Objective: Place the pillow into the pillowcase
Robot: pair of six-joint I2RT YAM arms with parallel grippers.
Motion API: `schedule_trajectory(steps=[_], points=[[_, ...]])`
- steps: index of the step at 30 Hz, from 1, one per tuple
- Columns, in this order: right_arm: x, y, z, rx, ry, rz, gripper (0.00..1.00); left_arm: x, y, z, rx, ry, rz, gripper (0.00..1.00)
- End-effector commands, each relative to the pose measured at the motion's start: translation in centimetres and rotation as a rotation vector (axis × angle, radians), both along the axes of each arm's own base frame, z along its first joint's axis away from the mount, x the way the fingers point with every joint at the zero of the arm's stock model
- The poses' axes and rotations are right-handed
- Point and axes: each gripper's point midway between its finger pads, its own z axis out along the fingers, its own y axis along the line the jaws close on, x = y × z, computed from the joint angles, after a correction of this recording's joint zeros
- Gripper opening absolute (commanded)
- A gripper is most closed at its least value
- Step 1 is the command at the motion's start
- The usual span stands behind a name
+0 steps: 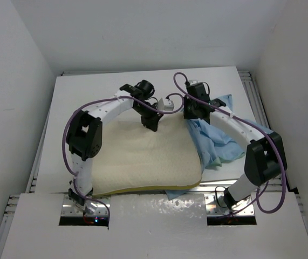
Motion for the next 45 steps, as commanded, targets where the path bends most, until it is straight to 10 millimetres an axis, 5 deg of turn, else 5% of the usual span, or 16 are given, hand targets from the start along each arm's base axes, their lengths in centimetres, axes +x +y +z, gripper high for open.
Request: schedule_trajectory(steps=[1,3,7,14,20,24,29,33,37,42,45], points=[[2.7,-0.8,5.7,0.005,-0.204,-0.042,0.00,-2.2,-1.1,3.7,-0.047,0.016,-0.045,0.00],[2.1,-1.5,5.2,-0.017,-0.201,-0.047,0.00,-1.7,-0.7,3.1,-0.014,-0.003,-0.032,0.00],[1.2,-1.8,3.5,-0.021,-0.172,-0.055,0.23,-1.6,-0.7,2.0,0.001,0.014,0.010,0.00],[0.6,-2.0,1.3,-0.035,-0.107,-0.064,0.27,-1.2,-1.4,2.4,-0.027,0.004,0.031,0.00],[-0.8,1.4,0.7,0.111,-0.090,0.092,0.47,-1.6,-1.1,0.7,0.002,0.034,0.074,0.00],[-0.9,0.9,-1.1,0.086,-0.040,0.047,0.50,-1.0,-1.4,-0.2,0.007,0.035,0.132,0.00],[-0.7,0.0,-3.1,0.049,-0.022,0.002,0.34,-0.5,-2.0,0.6,-0.026,0.025,0.148,0.00],[-0.3,-0.2,-3.1,0.050,-0.046,-0.026,0.00,-0.8,-2.2,0.7,-0.031,0.035,0.146,0.00],[0.3,0.1,-1.6,0.071,-0.094,-0.017,0.00,-1.4,-2.2,0.6,-0.019,0.037,0.124,0.00],[1.1,1.6,3.5,0.161,-0.225,0.044,0.00,-2.6,-2.5,-0.6,0.031,0.021,0.061,0.00],[1.0,2.1,4.9,0.188,-0.264,0.057,0.00,-2.9,-3.2,-1.0,0.029,0.026,0.048,0.00]])
